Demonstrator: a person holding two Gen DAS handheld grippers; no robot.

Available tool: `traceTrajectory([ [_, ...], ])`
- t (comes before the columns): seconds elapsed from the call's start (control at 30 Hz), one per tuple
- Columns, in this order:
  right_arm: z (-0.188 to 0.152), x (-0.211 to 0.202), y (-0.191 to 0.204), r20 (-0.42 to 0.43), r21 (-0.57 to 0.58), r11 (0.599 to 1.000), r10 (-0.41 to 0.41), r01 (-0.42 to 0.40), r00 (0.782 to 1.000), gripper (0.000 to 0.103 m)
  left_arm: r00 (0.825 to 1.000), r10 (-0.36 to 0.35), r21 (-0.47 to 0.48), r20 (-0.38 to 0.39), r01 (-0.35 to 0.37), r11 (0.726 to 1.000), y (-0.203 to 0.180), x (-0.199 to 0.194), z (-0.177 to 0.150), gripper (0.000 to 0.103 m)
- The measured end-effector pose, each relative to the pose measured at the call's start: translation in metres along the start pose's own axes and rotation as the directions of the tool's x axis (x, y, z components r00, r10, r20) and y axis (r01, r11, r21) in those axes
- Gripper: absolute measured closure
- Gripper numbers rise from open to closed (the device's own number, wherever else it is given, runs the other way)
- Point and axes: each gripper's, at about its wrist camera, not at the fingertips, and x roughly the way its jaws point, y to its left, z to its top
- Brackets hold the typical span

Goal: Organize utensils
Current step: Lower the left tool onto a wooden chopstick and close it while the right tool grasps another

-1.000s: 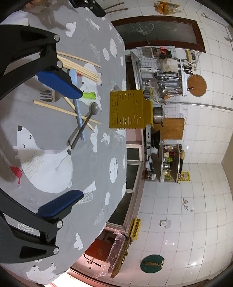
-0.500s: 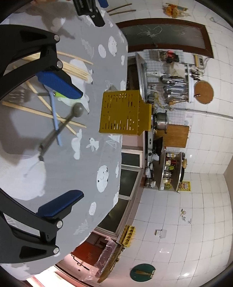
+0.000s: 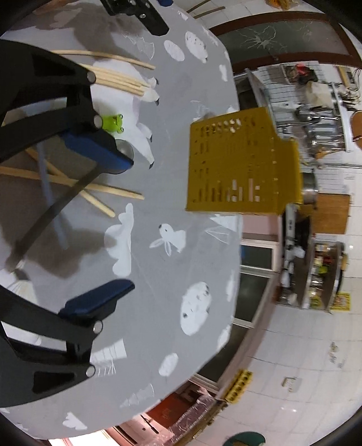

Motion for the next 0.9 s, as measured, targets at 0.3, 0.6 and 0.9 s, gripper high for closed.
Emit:
traceTrajectory([
  [0.3, 0.006, 0.033, 0.004, -0.099, 0.031, 0.999, 0.018, -0.015, 0.995, 0.044, 0.993, -0.003, -0.013, -0.119, 0.002, 1.000, -0.003, 0.035, -0.008, 0.015],
  [0.6, 0.006, 0.051, 0.008, -0.151, 0.058, 0.998, 0.022, -0.013, 0.988, 0.062, 0.983, -0.008, -0.048, -0.184, 0.000, 0.999, 0.003, 0.051, -0.016, 0.027],
  [0.9, 0.004, 0.052, 0.016, -0.133, 0.058, 0.998, 0.020, -0.012, 0.991, 0.078, 0.971, -0.024, -0.062, -0.238, 0.009, 0.998, 0.001, 0.064, -0.021, 0.046],
])
